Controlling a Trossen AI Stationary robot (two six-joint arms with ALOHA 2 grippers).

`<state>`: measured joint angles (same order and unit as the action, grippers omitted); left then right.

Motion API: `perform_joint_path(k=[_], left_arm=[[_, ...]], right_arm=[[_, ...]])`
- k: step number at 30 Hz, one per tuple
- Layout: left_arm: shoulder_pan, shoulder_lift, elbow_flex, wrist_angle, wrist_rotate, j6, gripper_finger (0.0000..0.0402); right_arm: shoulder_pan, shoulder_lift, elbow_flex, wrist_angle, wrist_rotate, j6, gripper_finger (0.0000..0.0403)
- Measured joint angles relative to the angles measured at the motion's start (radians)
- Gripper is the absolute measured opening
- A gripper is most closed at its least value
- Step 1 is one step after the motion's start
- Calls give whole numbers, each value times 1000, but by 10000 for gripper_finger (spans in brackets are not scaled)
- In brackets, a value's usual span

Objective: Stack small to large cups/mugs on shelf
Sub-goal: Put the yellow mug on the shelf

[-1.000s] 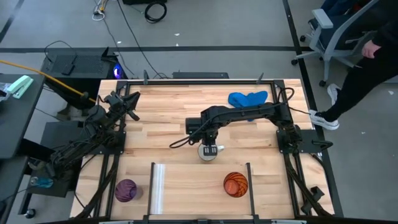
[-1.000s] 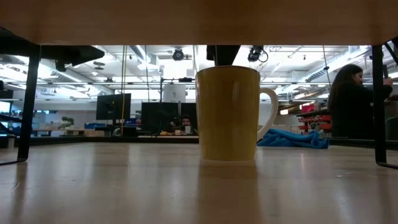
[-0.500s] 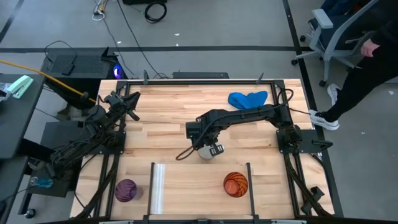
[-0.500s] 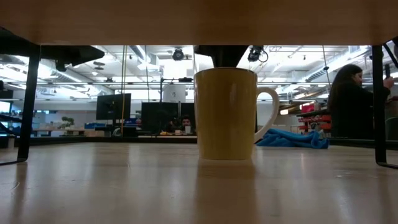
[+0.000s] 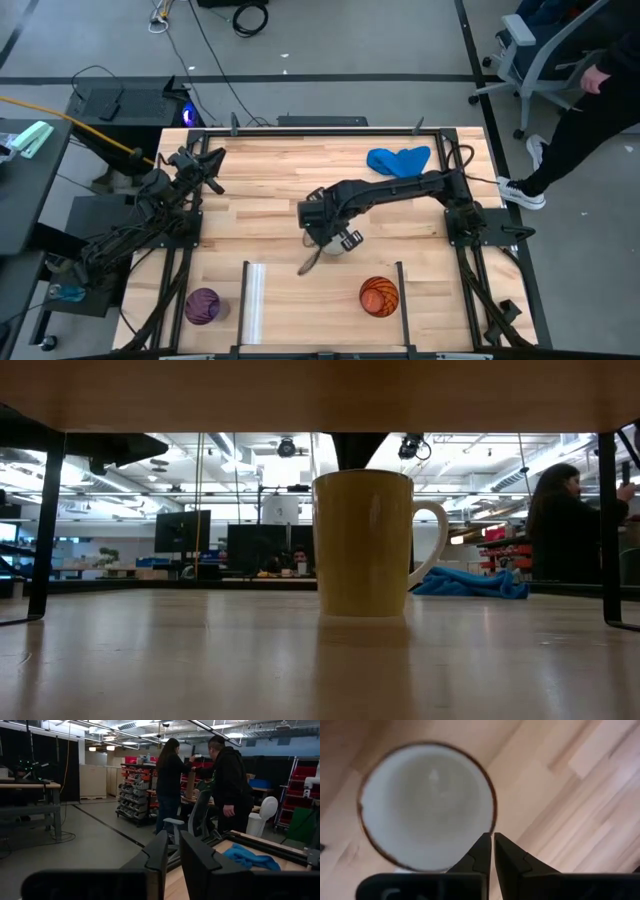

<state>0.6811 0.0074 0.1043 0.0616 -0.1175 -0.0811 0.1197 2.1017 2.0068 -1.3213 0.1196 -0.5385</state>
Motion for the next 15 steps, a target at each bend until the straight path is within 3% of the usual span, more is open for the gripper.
perform_joint_path(k=[8, 15], left_arm=[[0, 0, 0, 0, 0, 0, 55], [0, 0, 0, 0, 0, -1, 61]], right_arm=[[22, 0, 0, 72, 109, -50, 26], [34, 0, 0, 105, 106, -62, 27]])
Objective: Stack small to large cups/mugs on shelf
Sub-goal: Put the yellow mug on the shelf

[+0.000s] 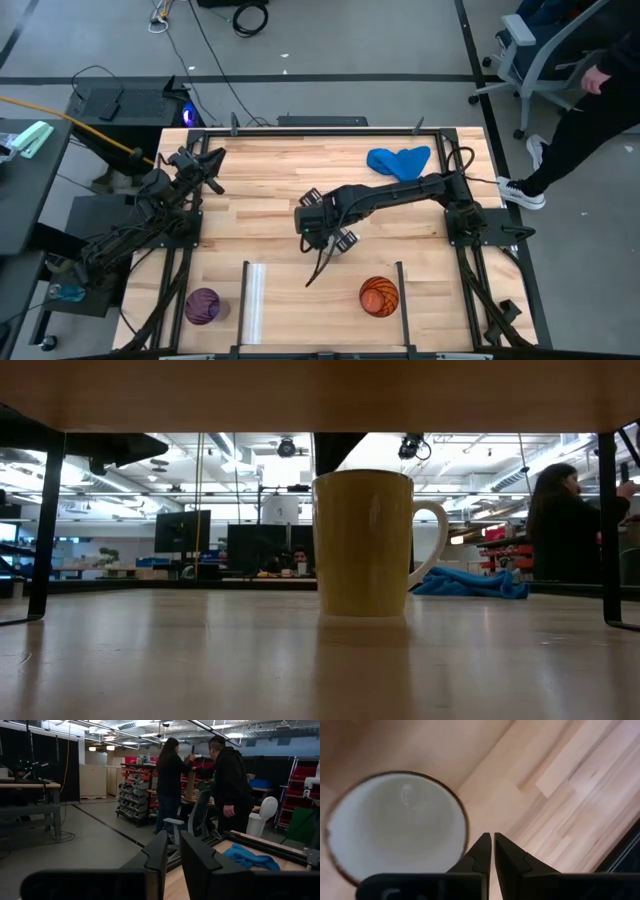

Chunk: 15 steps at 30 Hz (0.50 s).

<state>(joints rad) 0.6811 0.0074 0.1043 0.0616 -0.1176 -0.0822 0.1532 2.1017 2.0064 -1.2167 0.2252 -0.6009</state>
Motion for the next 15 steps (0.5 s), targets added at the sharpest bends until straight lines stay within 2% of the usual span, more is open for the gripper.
perform_joint_path(k=[6, 15], left_arm=[[0, 0, 0, -10, 0, 0, 62], [0, 0, 0, -16, 0, -8, 62]], right_arm=[[36, 0, 0, -24, -6, 20, 42], [1, 0, 0, -35, -24, 116, 105]])
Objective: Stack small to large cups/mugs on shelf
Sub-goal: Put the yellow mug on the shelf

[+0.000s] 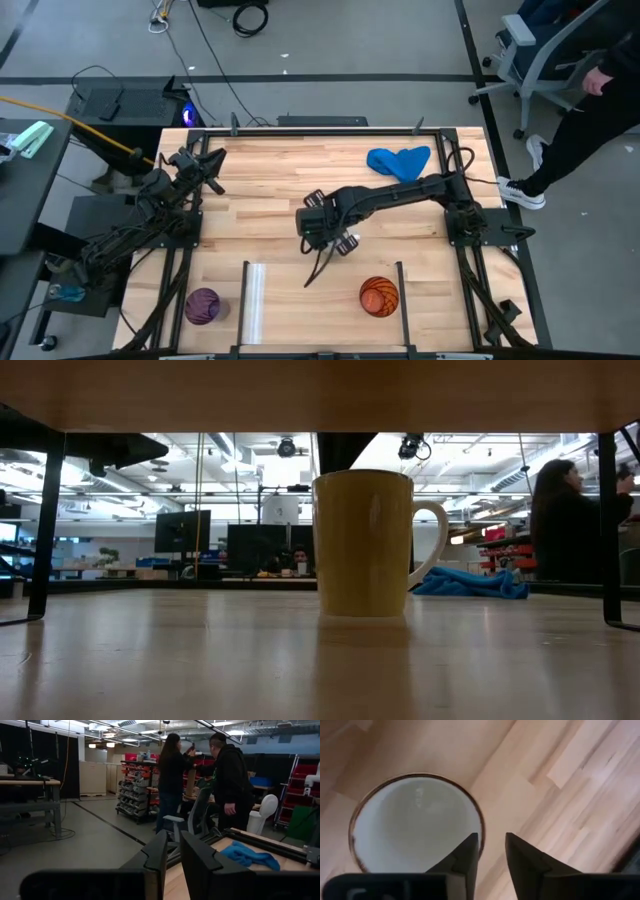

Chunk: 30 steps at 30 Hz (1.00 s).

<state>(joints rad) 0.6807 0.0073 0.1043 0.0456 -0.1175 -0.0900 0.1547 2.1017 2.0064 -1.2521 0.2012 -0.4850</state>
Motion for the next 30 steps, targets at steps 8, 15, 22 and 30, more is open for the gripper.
perform_joint_path(k=[8, 15, 22, 30], left_arm=[[0, 0, 0, -8, 0, 4, 62], [0, 0, 0, -8, 0, 5, 62], [0, 0, 0, -8, 0, 5, 62], [0, 0, 0, -8, 0, 5, 62]], right_arm=[[-14, 0, -1, -16, -89, 15, 118], [-22, 0, -2, -15, -125, 13, 115], [-27, -2, -42, 2, -136, 5, 115], [-28, -2, -74, 27, -136, -13, 113]])
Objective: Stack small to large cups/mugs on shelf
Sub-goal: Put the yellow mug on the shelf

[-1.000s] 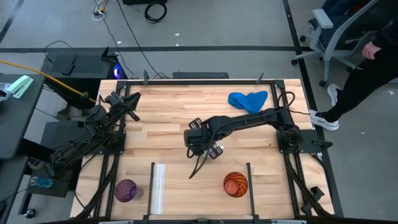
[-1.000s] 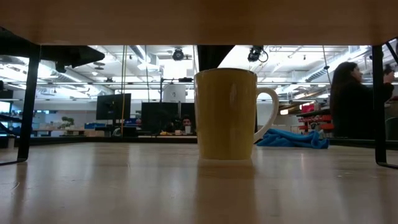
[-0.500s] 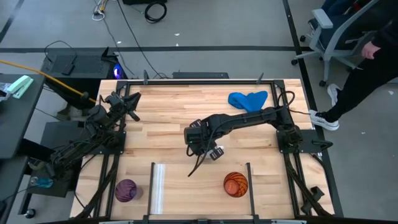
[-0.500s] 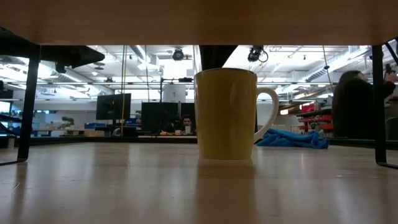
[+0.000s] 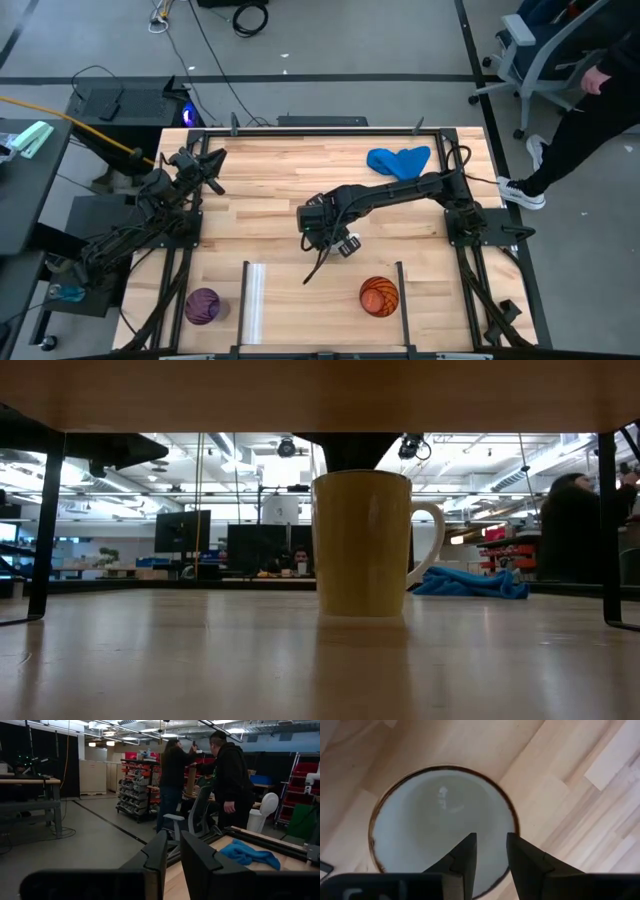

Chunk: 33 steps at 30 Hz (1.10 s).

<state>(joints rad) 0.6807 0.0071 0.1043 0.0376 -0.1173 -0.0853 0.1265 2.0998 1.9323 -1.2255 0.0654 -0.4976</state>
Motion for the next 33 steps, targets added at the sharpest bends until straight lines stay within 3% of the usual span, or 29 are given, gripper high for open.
perform_joint_path(k=[9, 33], left_arm=[[0, 0, 0, -5, 0, 2, 62], [0, 0, 0, -5, 0, 3, 62]], right_arm=[[9, 1, 40, 6, 58, -35, 113], [-22, 2, 9, 53, 4, -74, 113]])
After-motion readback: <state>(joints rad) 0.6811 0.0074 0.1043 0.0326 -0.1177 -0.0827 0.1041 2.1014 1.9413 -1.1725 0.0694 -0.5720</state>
